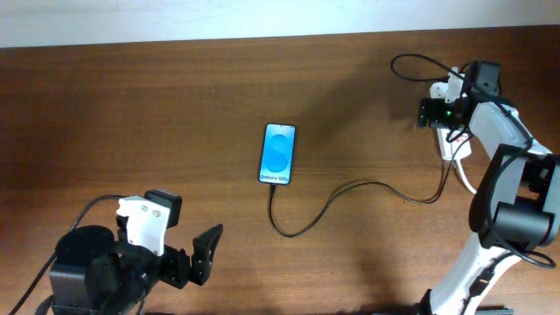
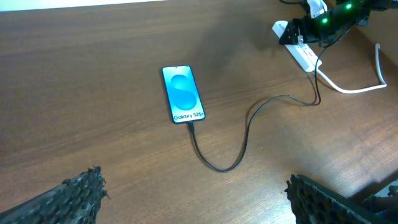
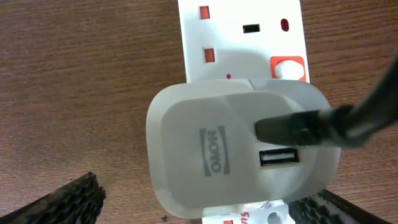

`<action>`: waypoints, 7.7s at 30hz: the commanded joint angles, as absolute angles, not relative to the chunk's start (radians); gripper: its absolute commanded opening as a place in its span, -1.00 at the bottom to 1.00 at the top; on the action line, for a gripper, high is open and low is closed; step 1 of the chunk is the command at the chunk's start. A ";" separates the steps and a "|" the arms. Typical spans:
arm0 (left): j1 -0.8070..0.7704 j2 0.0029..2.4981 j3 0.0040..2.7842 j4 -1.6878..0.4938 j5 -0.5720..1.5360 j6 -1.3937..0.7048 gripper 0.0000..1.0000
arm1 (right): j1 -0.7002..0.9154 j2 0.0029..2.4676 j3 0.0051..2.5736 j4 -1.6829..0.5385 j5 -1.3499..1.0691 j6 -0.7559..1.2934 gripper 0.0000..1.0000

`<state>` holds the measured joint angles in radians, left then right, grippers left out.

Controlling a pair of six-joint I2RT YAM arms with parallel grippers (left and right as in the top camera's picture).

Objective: Plug charger to phone and switch on socket

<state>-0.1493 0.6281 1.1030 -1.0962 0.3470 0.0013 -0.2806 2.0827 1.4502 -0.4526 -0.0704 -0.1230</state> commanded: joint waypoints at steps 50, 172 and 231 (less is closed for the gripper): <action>-0.151 0.626 1.096 -1.095 0.347 0.016 0.99 | -0.274 2.172 1.534 -0.542 -0.185 -0.111 0.97; -0.151 0.626 1.096 -1.095 0.347 0.016 0.99 | 0.117 0.004 0.006 -0.061 -0.212 -0.059 0.97; 0.028 0.005 0.009 -0.062 0.255 -0.075 0.99 | 0.117 0.003 0.006 -0.061 -0.212 -0.059 0.97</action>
<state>0.0231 0.0120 0.0124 -0.0566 0.2352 -0.0719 0.1211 0.0109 0.0105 -0.0547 -0.2077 -0.0631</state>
